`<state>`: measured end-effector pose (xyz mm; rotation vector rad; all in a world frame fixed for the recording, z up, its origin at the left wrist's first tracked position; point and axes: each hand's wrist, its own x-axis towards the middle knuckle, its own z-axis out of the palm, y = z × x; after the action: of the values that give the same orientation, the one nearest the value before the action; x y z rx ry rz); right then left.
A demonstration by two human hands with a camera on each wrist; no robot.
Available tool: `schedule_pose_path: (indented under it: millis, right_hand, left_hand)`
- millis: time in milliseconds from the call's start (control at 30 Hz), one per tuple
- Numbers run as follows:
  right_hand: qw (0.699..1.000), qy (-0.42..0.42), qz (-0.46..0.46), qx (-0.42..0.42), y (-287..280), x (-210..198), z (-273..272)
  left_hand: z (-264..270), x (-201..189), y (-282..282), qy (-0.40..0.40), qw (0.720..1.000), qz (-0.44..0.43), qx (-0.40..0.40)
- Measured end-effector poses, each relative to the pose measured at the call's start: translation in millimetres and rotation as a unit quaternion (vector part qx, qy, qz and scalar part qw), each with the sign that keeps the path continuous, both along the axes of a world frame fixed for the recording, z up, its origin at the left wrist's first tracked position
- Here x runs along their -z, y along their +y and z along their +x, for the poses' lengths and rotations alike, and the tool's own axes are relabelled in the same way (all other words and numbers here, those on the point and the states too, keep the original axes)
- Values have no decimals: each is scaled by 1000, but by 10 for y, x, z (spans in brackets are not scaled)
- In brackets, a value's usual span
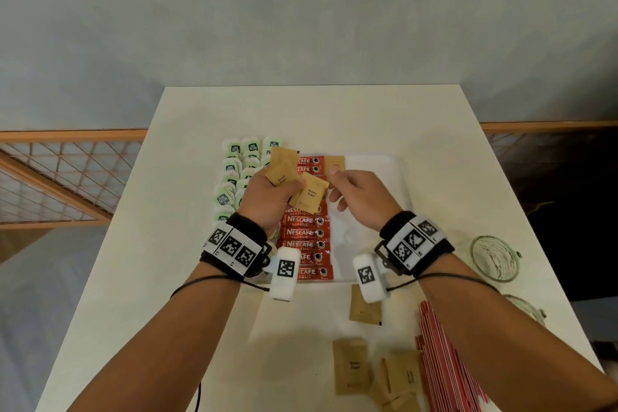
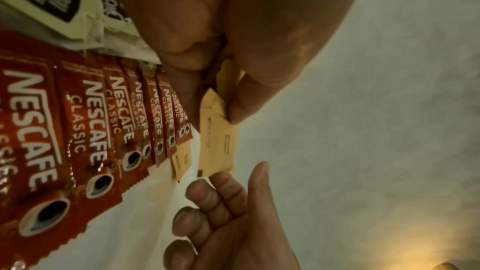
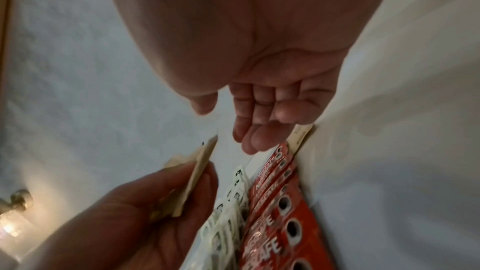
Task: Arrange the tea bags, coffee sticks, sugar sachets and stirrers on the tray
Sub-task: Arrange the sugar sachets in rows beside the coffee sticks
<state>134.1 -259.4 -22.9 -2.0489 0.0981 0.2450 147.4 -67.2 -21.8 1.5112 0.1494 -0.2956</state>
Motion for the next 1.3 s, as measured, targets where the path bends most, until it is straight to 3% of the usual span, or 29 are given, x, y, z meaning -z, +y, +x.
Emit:
schedule_pose_path:
  millis: [200, 400, 667, 867, 1300]
  right_hand:
    - [997, -12, 82, -3, 66, 92, -207]
    - [996, -36, 82, 16, 26, 136, -172]
    - [994, -47, -3, 102, -335, 60, 298]
    - [984, -7, -69, 162, -515, 291, 611]
    - [960, 39, -244, 130, -442, 391, 732]
  left_hand:
    - [-2, -15, -77, 14, 999, -39, -20]
    - [-9, 1, -171, 30, 997, -67, -13]
    - [133, 17, -158, 62, 995, -68, -47]
    - [191, 7, -194, 73, 993, -83, -49]
    - [172, 49, -167, 74, 996, -42, -10]
